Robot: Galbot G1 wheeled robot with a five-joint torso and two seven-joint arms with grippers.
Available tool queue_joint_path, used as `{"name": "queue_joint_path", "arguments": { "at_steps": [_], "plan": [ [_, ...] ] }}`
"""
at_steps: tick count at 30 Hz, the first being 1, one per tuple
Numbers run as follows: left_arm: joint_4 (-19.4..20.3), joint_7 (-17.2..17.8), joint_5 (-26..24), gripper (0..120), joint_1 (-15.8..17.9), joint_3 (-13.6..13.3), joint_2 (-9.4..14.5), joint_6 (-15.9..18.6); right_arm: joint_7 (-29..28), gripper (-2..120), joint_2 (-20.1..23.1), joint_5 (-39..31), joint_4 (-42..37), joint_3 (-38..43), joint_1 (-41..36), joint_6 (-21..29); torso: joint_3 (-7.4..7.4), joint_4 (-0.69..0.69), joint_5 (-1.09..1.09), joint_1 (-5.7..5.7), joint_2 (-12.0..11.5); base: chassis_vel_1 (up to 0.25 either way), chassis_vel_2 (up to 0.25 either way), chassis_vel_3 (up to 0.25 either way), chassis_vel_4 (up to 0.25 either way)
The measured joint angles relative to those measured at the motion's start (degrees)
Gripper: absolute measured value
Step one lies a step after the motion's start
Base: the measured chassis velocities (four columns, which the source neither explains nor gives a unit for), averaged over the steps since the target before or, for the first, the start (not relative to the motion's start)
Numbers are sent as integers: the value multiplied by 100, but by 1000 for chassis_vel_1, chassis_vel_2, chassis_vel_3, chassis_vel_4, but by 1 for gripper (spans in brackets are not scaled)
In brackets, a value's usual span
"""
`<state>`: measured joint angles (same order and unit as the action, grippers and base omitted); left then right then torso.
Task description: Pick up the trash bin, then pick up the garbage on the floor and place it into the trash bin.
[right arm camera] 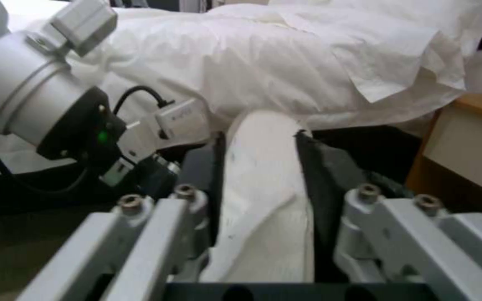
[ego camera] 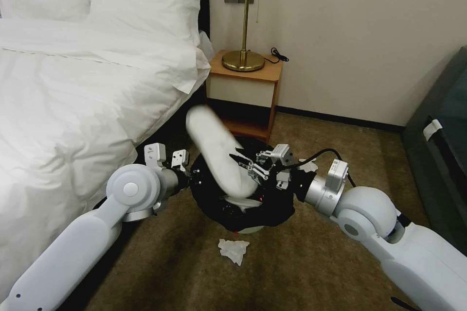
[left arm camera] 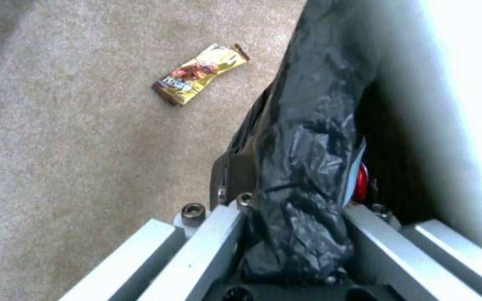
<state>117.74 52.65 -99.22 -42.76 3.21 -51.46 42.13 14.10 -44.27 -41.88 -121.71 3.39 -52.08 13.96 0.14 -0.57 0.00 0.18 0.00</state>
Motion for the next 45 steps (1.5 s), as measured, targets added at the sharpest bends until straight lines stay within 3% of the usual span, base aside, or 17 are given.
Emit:
{"name": "queue_joint_path", "arguments": {
  "at_steps": [1,4,5,6,8,14,22,24,32,45],
  "plan": [
    [0,-2,-22,0,27,-8,4,0,-17,47,2,0,9,23,-3,-1,0,0,0,0,0,0,0,0,0],
    [0,-2,-39,0,51,-12,10,0,-46,54,6,-11,9,79,-15,-1,0,0,0,0,0,0,0,0,0],
    [0,-5,-44,0,67,-27,14,0,-97,67,15,-63,-5,217,-29,-1,0,0,0,0,0,0,0,0,0],
    [0,-5,-44,0,67,-27,14,0,-97,67,15,-63,-5,217,-29,-1,0,0,0,0,0,0,0,0,0],
    [4,-5,-42,0,64,-44,13,0,-115,80,48,-162,-30,371,-32,1,0,0,0,0,0,0,0,0,0],
    [-9,-12,2,0,73,-75,-10,0,-202,99,156,-717,-268,502,-28,375,0,0,0,0,0,0,0,0,0],
    [-38,-46,157,0,100,-103,-24,0,-725,100,402,-1416,-618,346,3,1138,0,0,0,0,0,0,0,0,0],
    [-55,-119,308,0,101,-128,-37,0,-1280,100,467,-1998,-760,167,253,1588,0,-1,1,0,0,0,0,0,0],
    [-104,-289,633,0,171,-269,-100,0,-2305,100,275,-3288,-790,-502,1154,2278,0,1,-1,0,0,0,0,0,0],
    [-56,-409,829,0,262,-327,-85,0,-2872,100,84,-3493,-622,-1176,1505,2721,0,0,-1,0,0,0,0,0,0]
  ]
}}
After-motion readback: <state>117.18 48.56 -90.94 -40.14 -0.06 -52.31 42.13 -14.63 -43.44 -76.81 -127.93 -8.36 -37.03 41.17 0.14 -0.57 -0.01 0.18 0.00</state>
